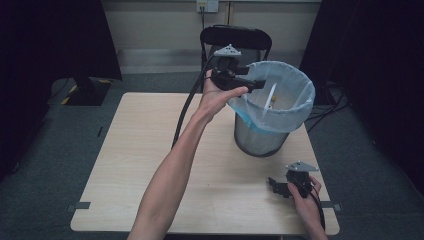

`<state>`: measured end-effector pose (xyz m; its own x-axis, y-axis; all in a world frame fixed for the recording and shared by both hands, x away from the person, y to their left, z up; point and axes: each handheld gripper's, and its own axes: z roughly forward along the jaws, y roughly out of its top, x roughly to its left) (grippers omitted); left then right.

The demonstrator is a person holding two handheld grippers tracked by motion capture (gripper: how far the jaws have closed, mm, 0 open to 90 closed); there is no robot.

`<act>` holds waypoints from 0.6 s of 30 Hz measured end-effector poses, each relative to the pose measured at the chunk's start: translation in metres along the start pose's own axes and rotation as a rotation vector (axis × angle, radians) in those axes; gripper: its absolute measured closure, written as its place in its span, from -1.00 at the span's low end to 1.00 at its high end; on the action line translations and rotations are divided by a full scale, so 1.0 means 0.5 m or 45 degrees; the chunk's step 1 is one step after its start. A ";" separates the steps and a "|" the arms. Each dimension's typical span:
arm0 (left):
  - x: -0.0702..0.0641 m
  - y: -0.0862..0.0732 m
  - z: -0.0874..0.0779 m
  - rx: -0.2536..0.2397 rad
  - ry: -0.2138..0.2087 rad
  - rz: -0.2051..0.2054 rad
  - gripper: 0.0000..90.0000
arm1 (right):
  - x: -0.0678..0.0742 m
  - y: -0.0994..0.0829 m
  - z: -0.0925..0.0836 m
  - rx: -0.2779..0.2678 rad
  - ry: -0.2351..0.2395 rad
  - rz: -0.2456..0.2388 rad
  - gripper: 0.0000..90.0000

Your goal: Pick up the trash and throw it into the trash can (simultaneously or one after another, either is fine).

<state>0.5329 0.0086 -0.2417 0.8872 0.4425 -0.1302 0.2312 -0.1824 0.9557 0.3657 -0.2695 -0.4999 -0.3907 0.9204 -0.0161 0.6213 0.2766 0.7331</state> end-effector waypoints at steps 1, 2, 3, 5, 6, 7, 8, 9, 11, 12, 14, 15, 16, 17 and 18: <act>0.002 -0.002 -0.007 0.001 0.002 0.009 -0.63 | 0.000 0.000 0.000 0.000 0.000 0.001 -0.74; 0.004 -0.003 -0.012 0.000 0.009 0.002 -0.63 | 0.000 0.000 0.000 0.000 0.000 0.001 -0.74; 0.005 -0.004 -0.017 -0.002 0.015 -0.006 -0.63 | 0.000 0.000 0.000 0.001 0.000 0.002 -0.74; 0.007 -0.009 -0.028 0.000 0.034 -0.010 -0.64 | 0.000 0.000 0.000 0.001 0.001 0.000 -0.74; 0.007 -0.013 -0.033 -0.005 0.040 -0.018 -0.65 | 0.000 0.000 0.000 0.001 0.001 -0.002 -0.74; 0.007 -0.017 -0.038 0.000 0.044 -0.006 -0.65 | 0.000 0.000 0.000 0.001 0.000 -0.002 -0.74; 0.007 -0.021 -0.045 -0.002 0.049 0.002 -0.65 | 0.000 0.000 0.000 0.001 0.000 -0.002 -0.74; 0.008 -0.024 -0.049 -0.011 0.050 0.003 -0.65 | 0.000 0.000 0.000 0.001 0.000 -0.002 -0.74; 0.011 -0.028 -0.064 -0.024 0.054 0.002 -0.65 | 0.000 0.000 0.000 0.001 0.000 -0.001 -0.74; 0.013 -0.029 -0.072 -0.019 0.055 0.010 -0.64 | 0.000 0.000 0.000 0.001 -0.001 -0.001 -0.74; 0.015 -0.029 -0.085 -0.009 0.065 0.017 -0.60 | 0.000 0.000 0.000 0.001 0.000 -0.001 -0.74; 0.016 -0.029 -0.095 -0.010 0.086 0.030 -0.60 | 0.000 0.000 0.000 0.002 0.000 0.000 -0.74; 0.019 -0.030 -0.106 -0.026 0.095 0.035 -0.60 | 0.000 0.000 0.000 0.002 0.000 0.000 -0.74; 0.021 -0.030 -0.113 -0.034 0.098 0.027 -0.61 | 0.000 0.000 0.000 0.001 0.000 -0.002 -0.74; 0.023 -0.030 -0.125 -0.047 0.110 0.022 -0.61 | 0.000 0.000 0.000 0.002 0.000 0.000 -0.74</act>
<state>0.5149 0.0712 -0.2412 0.8528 0.5140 -0.0919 0.1997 -0.1586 0.9669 0.3656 -0.2696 -0.4999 -0.3907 0.9204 -0.0162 0.6222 0.2770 0.7322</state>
